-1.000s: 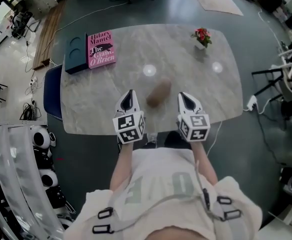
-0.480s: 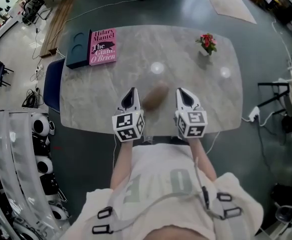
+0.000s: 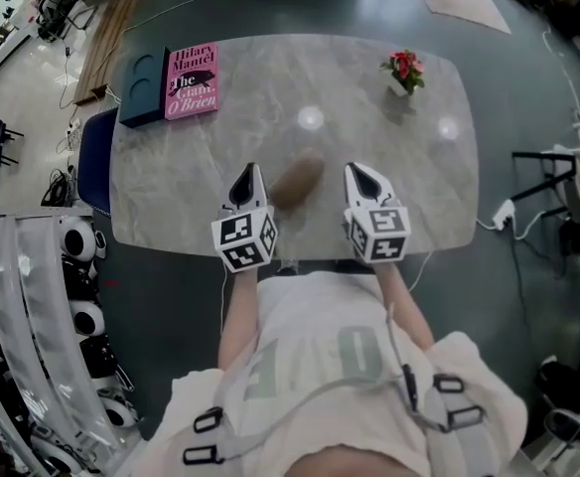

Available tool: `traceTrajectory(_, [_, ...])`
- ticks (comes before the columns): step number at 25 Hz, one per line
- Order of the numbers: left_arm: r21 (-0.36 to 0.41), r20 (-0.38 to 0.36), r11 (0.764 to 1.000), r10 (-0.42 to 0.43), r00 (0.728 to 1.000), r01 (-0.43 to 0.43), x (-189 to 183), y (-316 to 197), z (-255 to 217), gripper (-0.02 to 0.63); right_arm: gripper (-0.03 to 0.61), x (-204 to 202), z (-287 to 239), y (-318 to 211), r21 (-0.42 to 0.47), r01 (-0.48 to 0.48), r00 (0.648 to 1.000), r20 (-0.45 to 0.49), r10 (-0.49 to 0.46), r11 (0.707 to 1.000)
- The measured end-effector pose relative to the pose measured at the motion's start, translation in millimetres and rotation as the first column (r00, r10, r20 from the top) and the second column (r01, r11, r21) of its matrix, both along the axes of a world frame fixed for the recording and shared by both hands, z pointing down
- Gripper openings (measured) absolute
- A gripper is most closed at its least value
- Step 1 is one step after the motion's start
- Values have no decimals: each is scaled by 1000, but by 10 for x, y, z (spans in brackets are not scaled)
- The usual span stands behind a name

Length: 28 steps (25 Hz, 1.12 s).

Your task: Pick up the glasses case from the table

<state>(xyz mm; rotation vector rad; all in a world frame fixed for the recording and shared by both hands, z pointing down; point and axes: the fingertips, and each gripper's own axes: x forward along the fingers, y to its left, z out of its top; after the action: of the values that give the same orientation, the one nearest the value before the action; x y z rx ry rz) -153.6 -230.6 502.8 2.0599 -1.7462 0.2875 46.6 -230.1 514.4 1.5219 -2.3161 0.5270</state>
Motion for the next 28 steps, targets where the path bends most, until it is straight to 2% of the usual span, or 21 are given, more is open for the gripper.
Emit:
traceTrajectory(5, [3, -9, 1000, 3, 1000, -3, 22, -32, 2, 3, 1, 24, -18, -30, 1, -4, 1000, -5, 4, 1000])
traceTrajectory(9, [17, -6, 999, 41, 999, -41, 55, -44, -16, 8, 2, 19, -16, -28, -3, -8, 1000, -10, 8, 1000])
traceTrajectory(11, [22, -17, 997, 69, 997, -68, 86, -64, -32, 84, 1, 16, -6, -26, -6, -7, 1000, -11, 7, 1000])
traceTrajectory(16, [31, -75, 993, 118, 990, -116, 181, -138, -54, 213, 2, 37, 40, -22, -16, -5, 1000, -10, 5, 1000])
traceTrajectory(19, [55, -70, 992, 113, 991, -110, 199, -159, -73, 259, 2, 64, 61, -17, -25, -8, 1000, -9, 8, 1000])
traceTrajectory(23, [71, -97, 996, 67, 993, -61, 193, -231, -76, 347, 2, 127, 69, -26, -27, -19, 1000, -6, 19, 999])
traceTrajectory(26, [71, -108, 995, 73, 991, -66, 247, -303, -69, 396, 2, 181, 84, -36, -27, -30, 1000, -5, 30, 999])
traceTrajectory(28, [66, -68, 994, 86, 994, -81, 288, -325, -59, 411, 2, 215, 88, -34, -31, -37, 999, -9, 36, 999])
